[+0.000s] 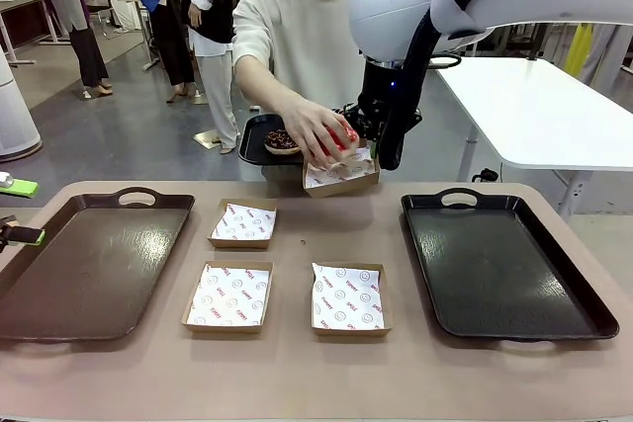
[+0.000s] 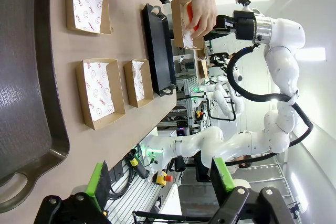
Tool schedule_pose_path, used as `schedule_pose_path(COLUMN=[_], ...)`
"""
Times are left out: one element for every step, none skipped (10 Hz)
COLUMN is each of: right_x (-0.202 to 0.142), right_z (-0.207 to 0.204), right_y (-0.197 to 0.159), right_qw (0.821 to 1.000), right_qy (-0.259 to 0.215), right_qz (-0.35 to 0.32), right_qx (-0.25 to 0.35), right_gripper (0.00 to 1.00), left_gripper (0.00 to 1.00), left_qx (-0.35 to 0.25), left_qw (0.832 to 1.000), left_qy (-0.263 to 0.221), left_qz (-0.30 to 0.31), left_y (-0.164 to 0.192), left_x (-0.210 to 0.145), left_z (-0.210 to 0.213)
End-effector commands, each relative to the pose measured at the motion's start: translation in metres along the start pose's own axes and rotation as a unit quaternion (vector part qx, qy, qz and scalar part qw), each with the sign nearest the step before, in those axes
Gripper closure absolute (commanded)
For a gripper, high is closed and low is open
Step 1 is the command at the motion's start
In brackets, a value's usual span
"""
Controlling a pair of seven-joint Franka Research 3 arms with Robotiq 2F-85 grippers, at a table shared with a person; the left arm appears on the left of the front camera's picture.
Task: Individually package the donuts and arrange them on the tray.
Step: Place the picked Paper togo box on the Handle tray while simultaneously picking up another Paper togo box from the table with the other hand.
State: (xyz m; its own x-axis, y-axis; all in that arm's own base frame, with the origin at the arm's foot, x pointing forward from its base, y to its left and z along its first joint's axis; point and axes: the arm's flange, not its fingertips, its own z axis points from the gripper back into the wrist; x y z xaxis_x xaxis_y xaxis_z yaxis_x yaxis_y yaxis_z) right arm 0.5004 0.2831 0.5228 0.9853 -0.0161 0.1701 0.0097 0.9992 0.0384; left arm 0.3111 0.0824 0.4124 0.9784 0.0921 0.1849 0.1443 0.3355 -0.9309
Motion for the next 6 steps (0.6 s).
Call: schedule_pose_path(right_x=[-0.0011,-0.0011,-0.0011,-0.0011,-0.0011,-0.0011], right_z=[-0.0015,-0.0015,-0.0015,-0.0015,-0.0015,-0.0015], right_y=[-0.0025,-0.0025,-0.0025,-0.0025,-0.0025,-0.0025], right_qw=[1.0,1.0,1.0,1.0,1.0,1.0], right_qy=[0.0,0.0,0.0,0.0,0.0,0.0], right_qz=[-0.002,-0.002,-0.002,-0.002,-0.002,-0.002], right_qx=[-0.001,-0.001,-0.001,-0.001,-0.001,-0.001], right_gripper=[1.0,1.0,1.0,1.0,1.0,1.0], left_gripper=[0.0,0.0,0.0,0.0,0.0,0.0], left_qx=[-0.007,-0.007,-0.007,-0.007,-0.007,-0.007], left_qw=[1.0,1.0,1.0,1.0,1.0,1.0], left_qy=[-0.002,-0.002,-0.002,-0.002,-0.002,-0.002], left_qz=[-0.002,-0.002,-0.002,-0.002,-0.002,-0.002], left_y=[-0.0008,-0.0008,-0.0008,-0.0008,-0.0008,-0.0008], left_x=[0.0003,0.0003,0.0003,0.0003,0.0003,0.0003], left_z=[0.001,0.001,0.001,0.001,0.001,0.001])
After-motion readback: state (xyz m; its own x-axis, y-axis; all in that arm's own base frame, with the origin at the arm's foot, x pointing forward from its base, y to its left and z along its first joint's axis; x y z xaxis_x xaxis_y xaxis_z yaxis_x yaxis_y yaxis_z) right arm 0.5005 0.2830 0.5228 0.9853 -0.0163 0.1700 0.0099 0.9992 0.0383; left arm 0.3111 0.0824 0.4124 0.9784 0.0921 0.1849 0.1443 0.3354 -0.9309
